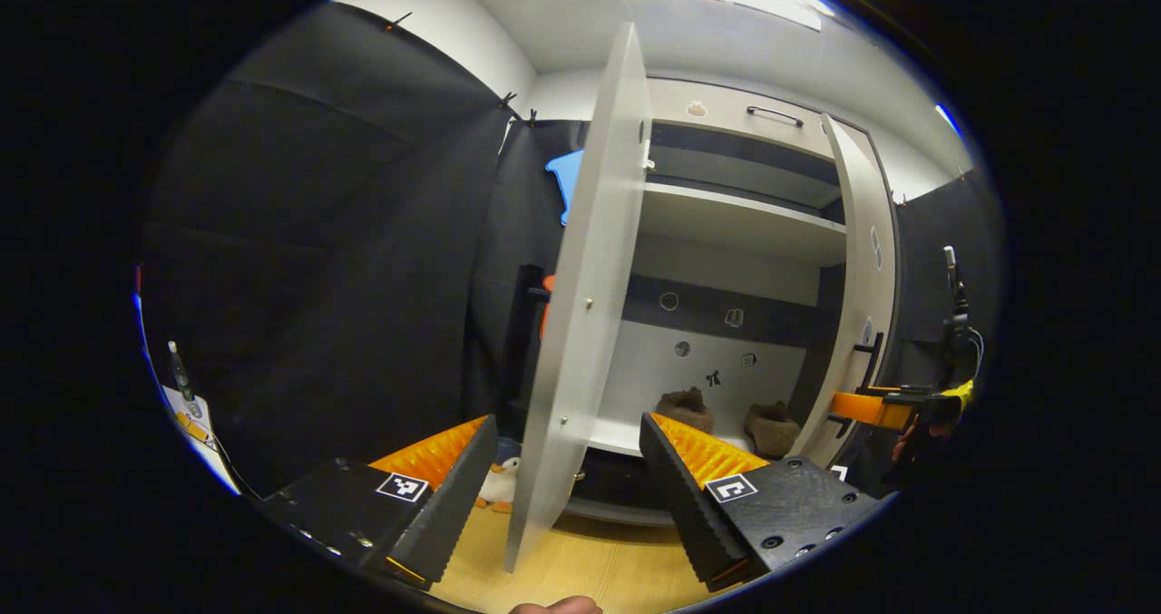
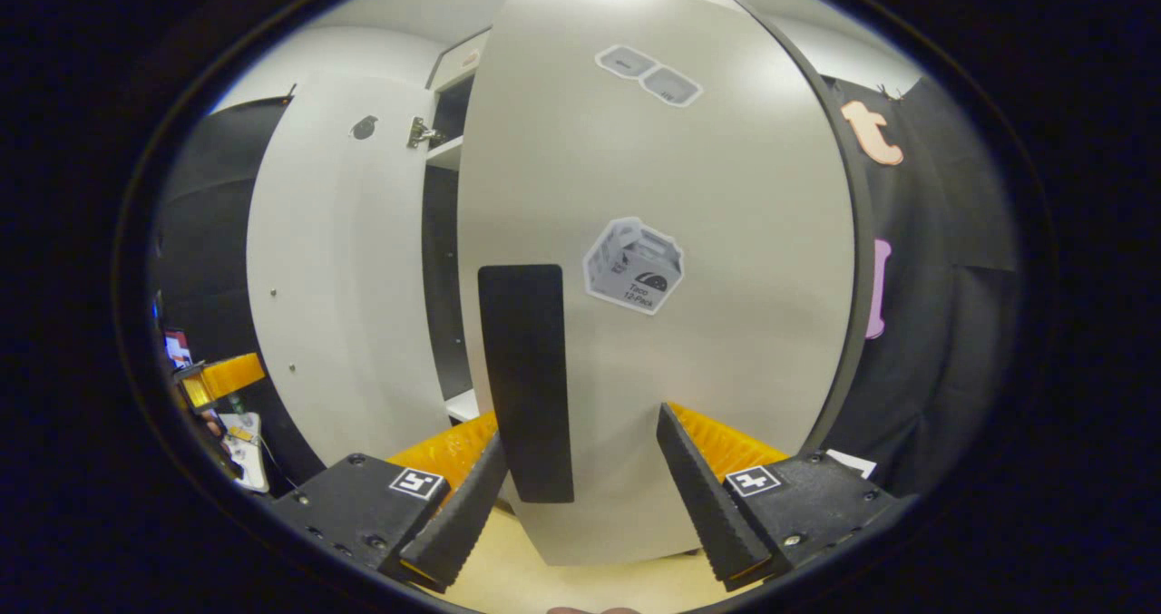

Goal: Grab one shoe with the right hand and put it into the shoe cabinet, grab the other shoe with the left hand and put it into the shoe cabinet; then close the right door with the right hand and the left door with the left hand.

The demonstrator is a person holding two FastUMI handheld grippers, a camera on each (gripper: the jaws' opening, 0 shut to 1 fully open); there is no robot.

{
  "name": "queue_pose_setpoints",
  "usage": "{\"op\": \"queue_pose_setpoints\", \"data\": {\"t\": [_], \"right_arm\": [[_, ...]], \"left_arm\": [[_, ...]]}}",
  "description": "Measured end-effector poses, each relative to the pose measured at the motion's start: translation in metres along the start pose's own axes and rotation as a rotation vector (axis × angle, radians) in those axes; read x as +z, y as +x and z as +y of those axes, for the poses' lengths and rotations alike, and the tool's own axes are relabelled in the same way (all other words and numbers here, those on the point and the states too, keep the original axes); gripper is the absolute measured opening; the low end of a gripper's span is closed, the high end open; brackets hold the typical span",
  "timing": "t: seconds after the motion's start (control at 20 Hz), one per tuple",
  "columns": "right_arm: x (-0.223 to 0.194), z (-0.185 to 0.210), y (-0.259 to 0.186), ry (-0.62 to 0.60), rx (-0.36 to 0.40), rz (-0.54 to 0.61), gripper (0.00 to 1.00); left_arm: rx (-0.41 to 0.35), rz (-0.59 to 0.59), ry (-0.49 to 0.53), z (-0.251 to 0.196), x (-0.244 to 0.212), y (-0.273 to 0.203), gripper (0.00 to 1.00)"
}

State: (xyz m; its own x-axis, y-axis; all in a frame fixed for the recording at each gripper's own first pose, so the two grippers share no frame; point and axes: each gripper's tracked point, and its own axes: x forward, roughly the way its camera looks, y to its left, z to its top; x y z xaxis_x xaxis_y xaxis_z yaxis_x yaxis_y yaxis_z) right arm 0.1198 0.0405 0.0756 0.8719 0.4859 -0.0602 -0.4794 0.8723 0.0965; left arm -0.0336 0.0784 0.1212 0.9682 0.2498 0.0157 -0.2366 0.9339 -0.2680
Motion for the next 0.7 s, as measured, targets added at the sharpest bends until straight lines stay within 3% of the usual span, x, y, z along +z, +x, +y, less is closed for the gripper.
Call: {"op": "queue_pose_setpoints", "data": {"t": [0.2,0.35,0.55,0.7], "right_arm": [[-0.007,0.0,0.002,-0.024,-0.009,0.025,0.96],[-0.006,0.001,0.003,-0.039,-0.013,0.03,0.98],[-0.006,0.003,-0.001,-0.053,-0.021,0.028,0.98],[-0.007,0.004,-0.004,-0.059,-0.028,0.034,0.98]], "left_arm": [[0.038,-0.052,-0.051,0.046,0.03,0.0,0.95],[0.113,-0.065,-0.033,0.08,0.032,0.007,0.95],[0.077,-0.001,-0.014,0.08,0.009,0.032,0.95],[0.08,-0.015,0.034,0.075,0.01,0.033,0.94]]}}
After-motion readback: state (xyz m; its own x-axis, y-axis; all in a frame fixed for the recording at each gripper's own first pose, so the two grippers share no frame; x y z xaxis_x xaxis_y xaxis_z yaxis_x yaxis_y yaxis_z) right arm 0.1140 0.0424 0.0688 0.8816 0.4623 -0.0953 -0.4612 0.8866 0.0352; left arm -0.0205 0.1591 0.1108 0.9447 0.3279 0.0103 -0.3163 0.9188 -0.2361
